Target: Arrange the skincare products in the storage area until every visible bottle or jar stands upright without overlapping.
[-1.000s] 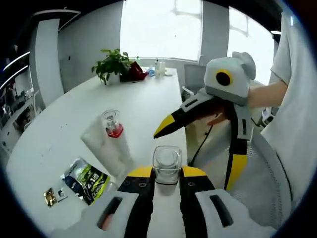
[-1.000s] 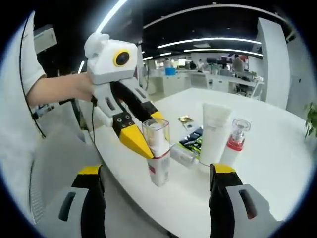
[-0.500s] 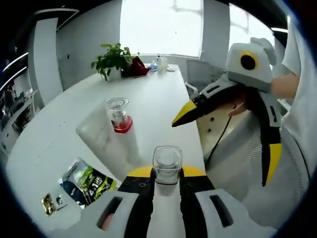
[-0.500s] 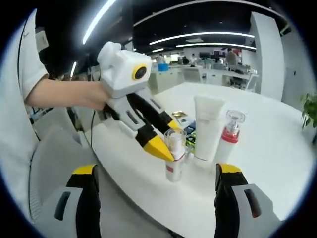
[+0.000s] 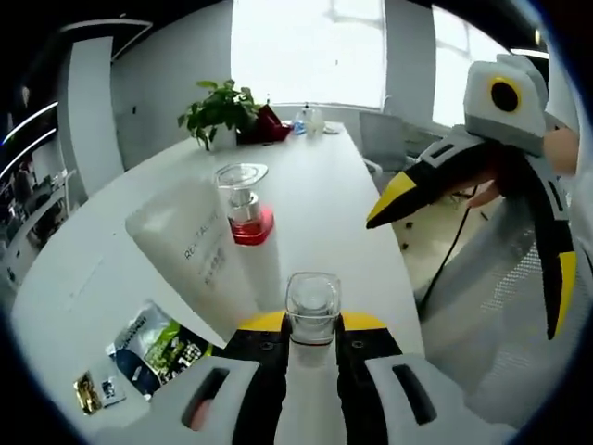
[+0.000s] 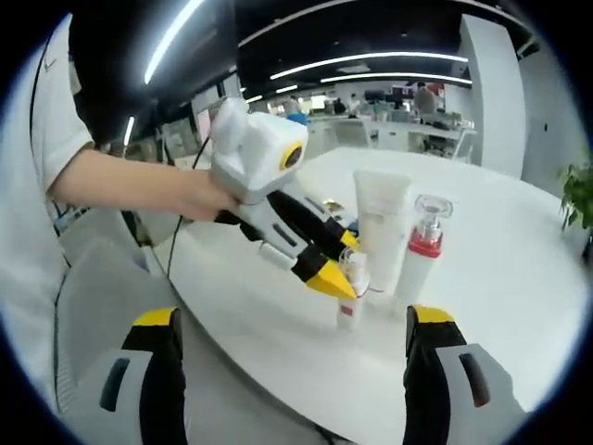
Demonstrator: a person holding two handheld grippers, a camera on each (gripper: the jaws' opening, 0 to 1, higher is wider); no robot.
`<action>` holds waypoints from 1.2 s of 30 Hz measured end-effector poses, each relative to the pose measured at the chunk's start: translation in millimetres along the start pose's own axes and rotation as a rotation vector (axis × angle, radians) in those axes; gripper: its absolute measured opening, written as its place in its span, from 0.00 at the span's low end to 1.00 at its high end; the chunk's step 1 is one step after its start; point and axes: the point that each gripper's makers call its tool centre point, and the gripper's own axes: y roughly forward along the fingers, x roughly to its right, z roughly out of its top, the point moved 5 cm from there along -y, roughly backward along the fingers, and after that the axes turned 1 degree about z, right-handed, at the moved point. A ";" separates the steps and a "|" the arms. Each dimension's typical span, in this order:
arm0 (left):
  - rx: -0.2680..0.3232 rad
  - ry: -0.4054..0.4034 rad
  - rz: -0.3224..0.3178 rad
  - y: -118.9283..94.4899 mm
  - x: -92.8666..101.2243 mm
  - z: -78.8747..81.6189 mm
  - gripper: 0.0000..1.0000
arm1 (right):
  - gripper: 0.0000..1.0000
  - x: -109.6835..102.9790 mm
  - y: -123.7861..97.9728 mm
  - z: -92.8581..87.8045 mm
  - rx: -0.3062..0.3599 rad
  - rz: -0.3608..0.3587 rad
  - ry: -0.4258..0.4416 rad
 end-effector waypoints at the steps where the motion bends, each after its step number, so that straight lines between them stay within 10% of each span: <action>1: -0.002 -0.002 -0.001 -1.0 2.2 0.7 0.23 | 0.99 0.0 -0.1 0.0 0.001 0.000 0.002; 36: 0.011 0.043 -0.003 7.4 -3.5 0.4 0.25 | 0.99 1.8 0.8 -1.7 -0.006 0.000 0.026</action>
